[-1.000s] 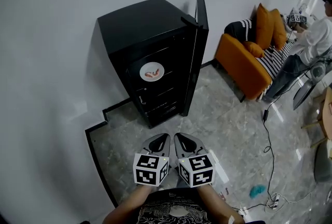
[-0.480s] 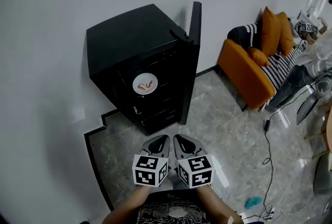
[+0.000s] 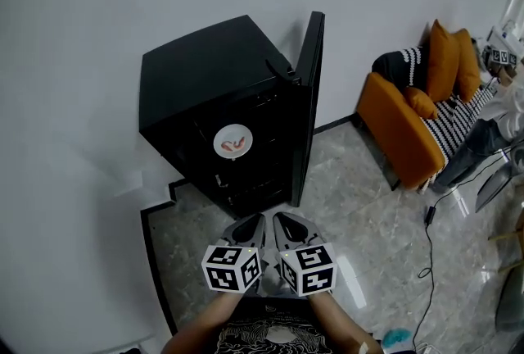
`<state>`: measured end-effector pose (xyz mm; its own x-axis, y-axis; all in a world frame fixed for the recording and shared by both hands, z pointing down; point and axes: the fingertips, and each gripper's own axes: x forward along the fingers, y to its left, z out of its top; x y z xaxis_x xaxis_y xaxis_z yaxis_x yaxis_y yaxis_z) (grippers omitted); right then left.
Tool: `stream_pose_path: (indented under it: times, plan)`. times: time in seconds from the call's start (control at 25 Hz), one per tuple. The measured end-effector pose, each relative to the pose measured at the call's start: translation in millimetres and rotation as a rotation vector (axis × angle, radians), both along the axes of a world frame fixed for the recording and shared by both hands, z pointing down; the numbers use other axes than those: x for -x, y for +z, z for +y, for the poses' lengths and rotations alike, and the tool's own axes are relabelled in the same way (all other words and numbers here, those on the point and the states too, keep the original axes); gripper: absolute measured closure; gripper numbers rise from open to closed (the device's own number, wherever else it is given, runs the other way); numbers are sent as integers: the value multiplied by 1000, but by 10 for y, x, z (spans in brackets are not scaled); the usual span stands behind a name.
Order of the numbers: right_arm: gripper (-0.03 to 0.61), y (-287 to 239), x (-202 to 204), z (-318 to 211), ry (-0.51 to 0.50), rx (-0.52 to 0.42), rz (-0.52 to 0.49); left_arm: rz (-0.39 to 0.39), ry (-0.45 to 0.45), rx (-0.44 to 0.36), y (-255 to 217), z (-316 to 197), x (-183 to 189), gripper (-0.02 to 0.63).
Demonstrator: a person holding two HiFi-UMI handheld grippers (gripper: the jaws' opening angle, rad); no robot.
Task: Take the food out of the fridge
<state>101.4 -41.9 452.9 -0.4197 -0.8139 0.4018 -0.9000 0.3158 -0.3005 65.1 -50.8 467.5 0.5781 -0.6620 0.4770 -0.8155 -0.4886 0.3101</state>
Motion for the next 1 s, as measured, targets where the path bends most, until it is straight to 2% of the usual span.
stream_pose_path:
  times: [0.12,0.28,0.48,0.72,1.0]
  plan:
    - [557,-29,13,-25,-18,-12,2,63,-43,8,-1,-57,32,595]
    - [557,-30,27,-41,-34,-16,6,188,-101,38,17,-122,95,595]
    - [557,32,83,-99,-58,-8,26,383,-185,84,90,-238,223,595]
    - [557,78,124,-330,-78,-7,65,576,-255,121,216,-506,326,596]
    - [557,125,227,-651,-117,1,114,727,-302,171,452,-895,448,595]
